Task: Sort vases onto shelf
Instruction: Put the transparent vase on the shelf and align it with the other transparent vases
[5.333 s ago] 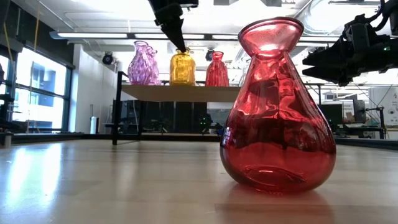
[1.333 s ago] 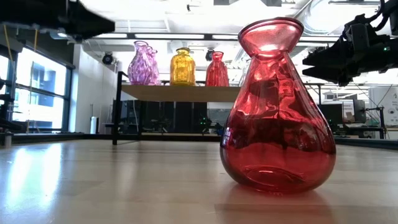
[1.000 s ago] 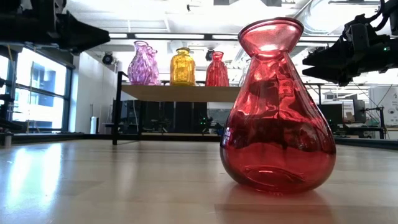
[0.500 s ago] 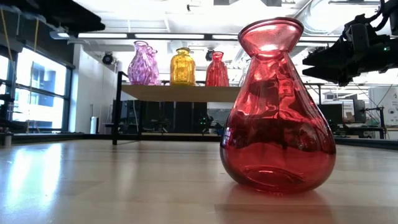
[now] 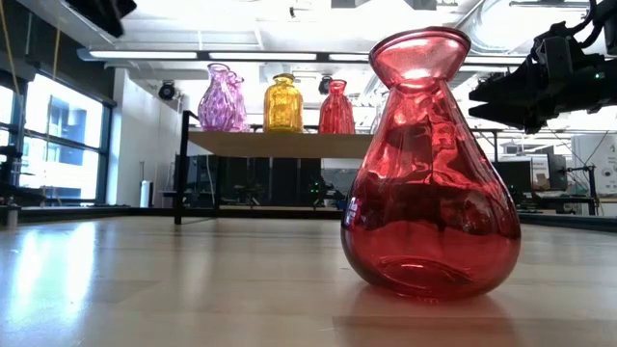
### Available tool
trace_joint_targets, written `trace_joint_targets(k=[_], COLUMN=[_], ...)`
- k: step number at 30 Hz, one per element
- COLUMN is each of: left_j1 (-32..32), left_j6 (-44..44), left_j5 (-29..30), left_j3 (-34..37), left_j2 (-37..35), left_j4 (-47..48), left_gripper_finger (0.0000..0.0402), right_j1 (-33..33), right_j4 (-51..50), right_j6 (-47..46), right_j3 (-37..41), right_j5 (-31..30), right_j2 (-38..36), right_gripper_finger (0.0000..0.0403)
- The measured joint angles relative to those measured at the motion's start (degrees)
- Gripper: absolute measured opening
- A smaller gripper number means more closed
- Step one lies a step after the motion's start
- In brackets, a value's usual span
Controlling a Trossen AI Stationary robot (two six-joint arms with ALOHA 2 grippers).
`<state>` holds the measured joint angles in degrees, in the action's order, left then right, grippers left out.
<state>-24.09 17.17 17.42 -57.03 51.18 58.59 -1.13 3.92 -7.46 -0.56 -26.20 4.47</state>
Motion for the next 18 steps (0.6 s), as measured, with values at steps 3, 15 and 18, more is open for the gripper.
trace_joint_targets(k=[3,15,18], left_j1=[-4.56,-18.81,-23.12], left_j6=[5.35,17.70,18.17], left_j5=[-0.92,-4.88,-4.88], left_j3=[-2.82,-4.72,-4.60], left_j2=[4.69,15.00,17.14], left_j4=[1.75,-0.09,-0.39], left_gripper_finger=[0.0145,0.0145,0.0145], right_j1=[0.01,0.01,0.01], right_j4=[0.02,0.02,0.02], right_j6=[0.00,0.00,0.00], right_j3=[0.00,-0.02,-0.02], right_j5=[0.00,0.00,0.00], right_j2=[0.00,0.00,0.00], right_gripper_finger=[0.0254,0.0254,0.0254])
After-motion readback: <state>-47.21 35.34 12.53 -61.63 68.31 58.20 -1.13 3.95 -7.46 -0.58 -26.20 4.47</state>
